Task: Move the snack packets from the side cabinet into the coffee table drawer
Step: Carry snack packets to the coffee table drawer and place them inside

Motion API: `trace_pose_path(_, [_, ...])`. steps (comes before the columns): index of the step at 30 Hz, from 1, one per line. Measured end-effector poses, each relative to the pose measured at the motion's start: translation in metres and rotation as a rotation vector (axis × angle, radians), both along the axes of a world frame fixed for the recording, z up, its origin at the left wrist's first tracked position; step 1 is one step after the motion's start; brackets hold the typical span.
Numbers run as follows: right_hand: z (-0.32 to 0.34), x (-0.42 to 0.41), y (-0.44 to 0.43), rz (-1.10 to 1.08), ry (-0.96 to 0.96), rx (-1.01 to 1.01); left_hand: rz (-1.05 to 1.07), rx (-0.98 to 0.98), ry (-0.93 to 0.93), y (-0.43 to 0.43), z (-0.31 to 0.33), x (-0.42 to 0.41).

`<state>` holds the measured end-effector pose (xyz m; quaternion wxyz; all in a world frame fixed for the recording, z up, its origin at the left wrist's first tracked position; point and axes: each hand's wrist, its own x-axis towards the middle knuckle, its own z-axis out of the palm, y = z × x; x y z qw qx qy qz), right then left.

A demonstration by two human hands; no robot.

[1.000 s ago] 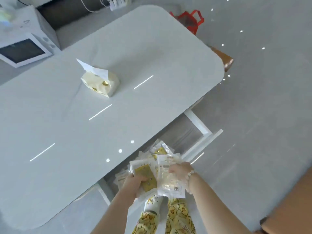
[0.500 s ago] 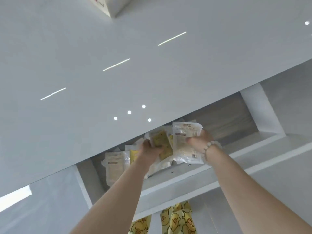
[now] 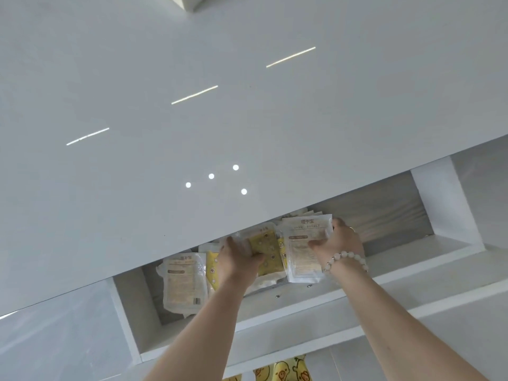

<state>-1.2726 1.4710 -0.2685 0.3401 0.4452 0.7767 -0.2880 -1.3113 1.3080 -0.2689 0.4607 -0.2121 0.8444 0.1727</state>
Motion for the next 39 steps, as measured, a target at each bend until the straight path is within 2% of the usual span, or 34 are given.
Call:
trace_pose_path(4, [0.009, 0.004, -0.006, 0.084, -0.014, 0.061, -0.069, -0.101, 0.027, 0.002, 0.015, -0.002])
trace_pose_path(8, [0.043, 0.011, -0.003, 0.116, 0.036, 0.073, -0.367, -0.14, -0.097, -0.006, 0.046, -0.008])
trace_pose_path(12, [0.103, 0.0, 0.007, 0.163, 0.162, 0.128, -0.671, 0.007, -0.258, -0.007, 0.111, -0.033])
trace_pose_path(15, [0.166, -0.028, 0.007, 0.293, 0.308, 0.143, -0.681, 0.131, -0.195, 0.001, 0.174, -0.064])
trace_pose_path(17, [0.22, -0.053, 0.011, 0.388, 0.436, 0.198, -0.576, 0.245, -0.071, 0.014, 0.228, -0.089])
trace_pose_path(19, [0.274, -0.075, 0.017, 0.503, 0.579, 0.327, -0.513, 0.297, 0.163, 0.027, 0.286, -0.112])
trace_pose_path(23, [0.379, -0.096, 0.022, 0.62, 0.807, 0.569, -0.7, 0.112, 0.741, 0.038, 0.404, -0.134])
trace_pose_path(25, [0.426, -0.097, 0.02, 0.652, 0.881, 0.655, -0.773, -0.001, 0.888, 0.031, 0.451, -0.135])
trace_pose_path(28, [0.496, -0.102, 0.008, 0.743, 0.88, 0.654, -0.812, -0.116, 0.961, 0.009, 0.505, -0.135])
trace_pose_path(30, [0.545, -0.11, -0.001, 0.669, 0.95, 0.556, -0.816, -0.178, 0.966, -0.008, 0.534, -0.133])
trace_pose_path(31, [0.576, -0.114, -0.004, 0.535, 1.034, 0.4, -0.793, -0.188, 0.973, -0.018, 0.548, -0.131])
trace_pose_path(33, [0.65, -0.121, -0.01, 0.189, 1.301, -0.088, -0.725, -0.185, 1.022, -0.037, 0.578, -0.129])
trace_pose_path(35, [0.722, -0.115, -0.015, -0.053, 1.577, -0.51, -0.676, -0.208, 1.089, -0.057, 0.606, -0.129])
trace_pose_path(37, [0.774, -0.105, -0.022, -0.129, 1.77, -0.805, -0.639, -0.237, 1.124, -0.079, 0.629, -0.126])
trace_pose_path(39, [0.804, -0.106, -0.039, -0.099, 1.87, -0.945, -0.589, -0.261, 1.137, -0.101, 0.644, -0.118])
